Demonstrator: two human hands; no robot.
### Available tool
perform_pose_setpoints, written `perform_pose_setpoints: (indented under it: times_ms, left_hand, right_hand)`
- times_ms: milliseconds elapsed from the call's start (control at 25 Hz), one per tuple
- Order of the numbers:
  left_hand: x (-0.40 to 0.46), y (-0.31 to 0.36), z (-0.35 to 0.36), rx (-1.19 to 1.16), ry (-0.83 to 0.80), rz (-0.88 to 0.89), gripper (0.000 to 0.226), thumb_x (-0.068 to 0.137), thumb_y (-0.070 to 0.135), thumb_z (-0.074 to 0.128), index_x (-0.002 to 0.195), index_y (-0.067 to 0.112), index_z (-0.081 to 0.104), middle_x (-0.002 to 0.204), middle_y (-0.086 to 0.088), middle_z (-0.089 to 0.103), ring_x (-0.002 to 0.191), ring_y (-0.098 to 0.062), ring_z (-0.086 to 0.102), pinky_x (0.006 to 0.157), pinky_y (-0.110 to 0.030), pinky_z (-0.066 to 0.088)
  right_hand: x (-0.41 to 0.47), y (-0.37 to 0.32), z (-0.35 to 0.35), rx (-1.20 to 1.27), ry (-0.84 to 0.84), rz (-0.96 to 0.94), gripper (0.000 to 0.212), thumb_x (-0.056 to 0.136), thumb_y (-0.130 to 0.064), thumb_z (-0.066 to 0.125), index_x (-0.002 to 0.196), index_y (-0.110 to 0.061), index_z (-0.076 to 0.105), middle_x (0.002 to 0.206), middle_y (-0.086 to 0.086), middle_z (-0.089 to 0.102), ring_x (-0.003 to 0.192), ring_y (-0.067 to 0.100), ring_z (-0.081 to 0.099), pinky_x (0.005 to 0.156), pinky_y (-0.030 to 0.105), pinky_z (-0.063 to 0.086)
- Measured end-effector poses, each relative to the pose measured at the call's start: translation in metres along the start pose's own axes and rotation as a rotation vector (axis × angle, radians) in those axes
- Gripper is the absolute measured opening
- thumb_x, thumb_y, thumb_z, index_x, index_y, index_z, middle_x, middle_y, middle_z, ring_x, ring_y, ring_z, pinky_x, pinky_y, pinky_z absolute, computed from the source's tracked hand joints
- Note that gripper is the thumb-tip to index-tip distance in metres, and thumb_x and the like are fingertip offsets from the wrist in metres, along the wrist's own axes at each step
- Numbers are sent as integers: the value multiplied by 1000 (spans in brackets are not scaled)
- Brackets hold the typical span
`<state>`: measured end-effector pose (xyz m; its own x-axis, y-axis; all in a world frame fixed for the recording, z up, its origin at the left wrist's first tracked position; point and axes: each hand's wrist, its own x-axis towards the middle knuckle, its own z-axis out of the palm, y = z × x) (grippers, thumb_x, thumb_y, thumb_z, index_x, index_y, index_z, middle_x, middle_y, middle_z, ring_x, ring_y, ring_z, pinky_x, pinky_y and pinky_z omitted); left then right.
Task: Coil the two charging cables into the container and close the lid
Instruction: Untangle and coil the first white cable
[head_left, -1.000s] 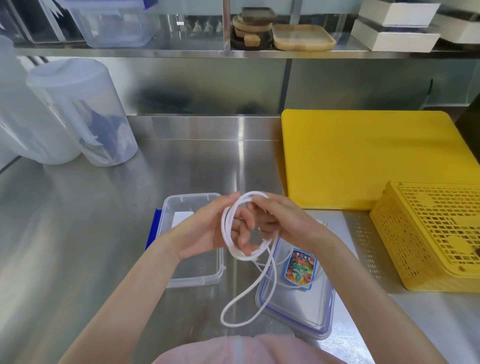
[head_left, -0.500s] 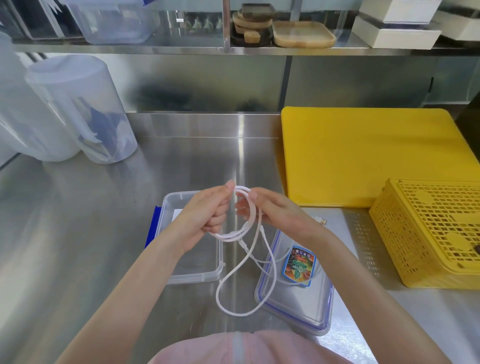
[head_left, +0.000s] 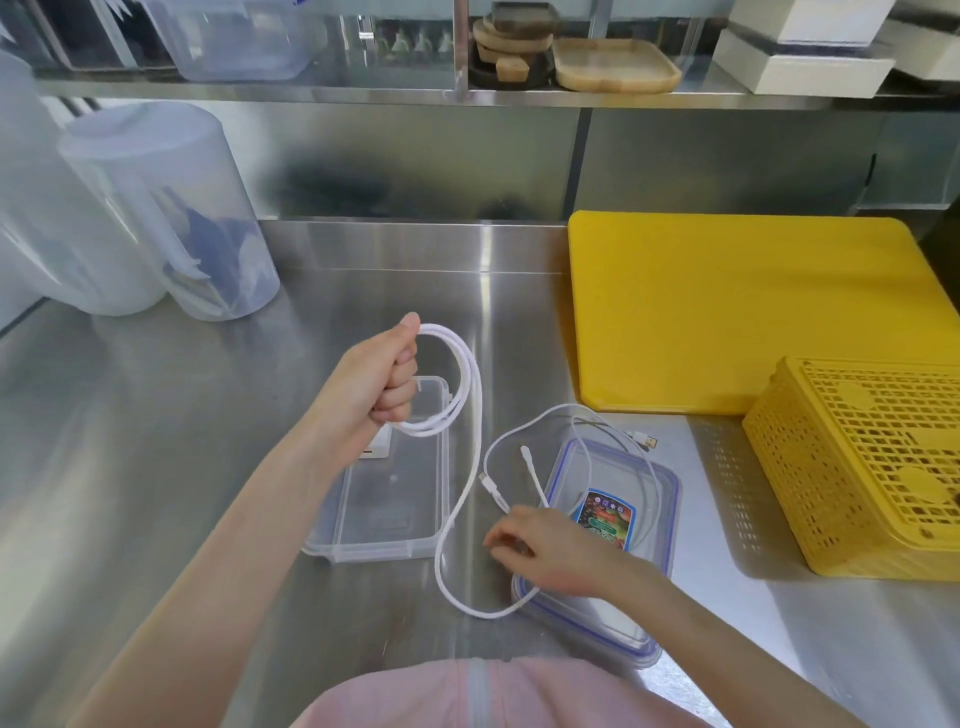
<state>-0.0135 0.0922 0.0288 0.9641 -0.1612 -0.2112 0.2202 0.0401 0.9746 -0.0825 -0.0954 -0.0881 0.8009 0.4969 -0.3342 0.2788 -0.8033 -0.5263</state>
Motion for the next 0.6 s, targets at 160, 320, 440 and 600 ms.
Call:
perform_pose_setpoints:
  times_ms: [160,320,440,600]
  left_hand:
    - [4,21,5,-116,17,80,42,95,38,39,57,22,29,39,11,19,33,-4,15,33,-15,16]
    - [11,54,6,-285,57,173,44,96,39,38,56,21,30,34,8,21,30,-5,16,32,-15,14]
    - [12,75,-1,-344,73,241,45,95,41,37,55,22,29,34,8,20,30,-6,16,33,-15,12]
    - [7,87,-9,-411,131,304,46,95,42,38,55,22,28,34,7,20,30,-8,16,33,-15,12]
  right_hand:
    - [5,-12,14,-158,-192,25,40,85,-46,51,110,-16,55,115,8,51,107,25,52,89,37,42]
    - [9,-9,17,-202,-131,20,23,86,-22,48,99,-6,58,112,15,54,107,31,52,87,40,43]
    - [14,1,11,-149,-55,31,22,87,-17,46,100,-7,61,109,16,56,105,31,54,90,40,45]
    - [12,13,-1,-138,18,90,22,89,-20,48,103,-8,60,113,13,50,103,29,56,89,36,45]
